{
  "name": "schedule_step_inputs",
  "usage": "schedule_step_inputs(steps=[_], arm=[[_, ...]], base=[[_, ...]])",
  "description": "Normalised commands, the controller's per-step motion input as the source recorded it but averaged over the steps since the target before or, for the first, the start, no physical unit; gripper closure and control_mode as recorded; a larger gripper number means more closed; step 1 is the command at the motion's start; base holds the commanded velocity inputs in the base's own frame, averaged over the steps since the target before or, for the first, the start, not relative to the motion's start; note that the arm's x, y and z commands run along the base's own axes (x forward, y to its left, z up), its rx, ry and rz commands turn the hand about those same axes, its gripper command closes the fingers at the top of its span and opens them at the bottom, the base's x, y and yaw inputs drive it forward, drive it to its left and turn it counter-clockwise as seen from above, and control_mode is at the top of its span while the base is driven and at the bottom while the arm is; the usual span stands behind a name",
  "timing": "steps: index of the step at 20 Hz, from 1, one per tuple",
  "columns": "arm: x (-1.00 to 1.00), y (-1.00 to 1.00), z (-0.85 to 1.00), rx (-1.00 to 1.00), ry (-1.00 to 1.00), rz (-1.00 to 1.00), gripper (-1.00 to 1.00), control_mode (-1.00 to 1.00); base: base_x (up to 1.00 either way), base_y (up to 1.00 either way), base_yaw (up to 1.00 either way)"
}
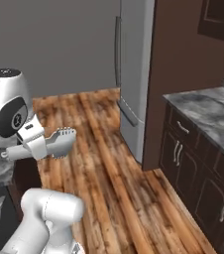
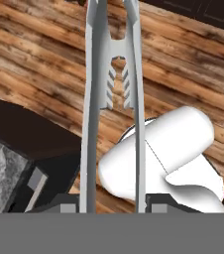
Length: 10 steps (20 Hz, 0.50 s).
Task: Take the tongs from the drawer on the left and place them on the dining counter next to the tray containing the hot dog.
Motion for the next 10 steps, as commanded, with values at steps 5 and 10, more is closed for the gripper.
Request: schedule_step_inputs(steps=[5,10], arm=[[0.00,0.00,0.00,0.00,0.00,0.00,1.00,1.00],[0.00,0.00,0.00,0.00,0.00,0.00,1.00,1.00]], base=[[-0.25,-0.14,-0.61],[0.62,0.97,-0.56]])
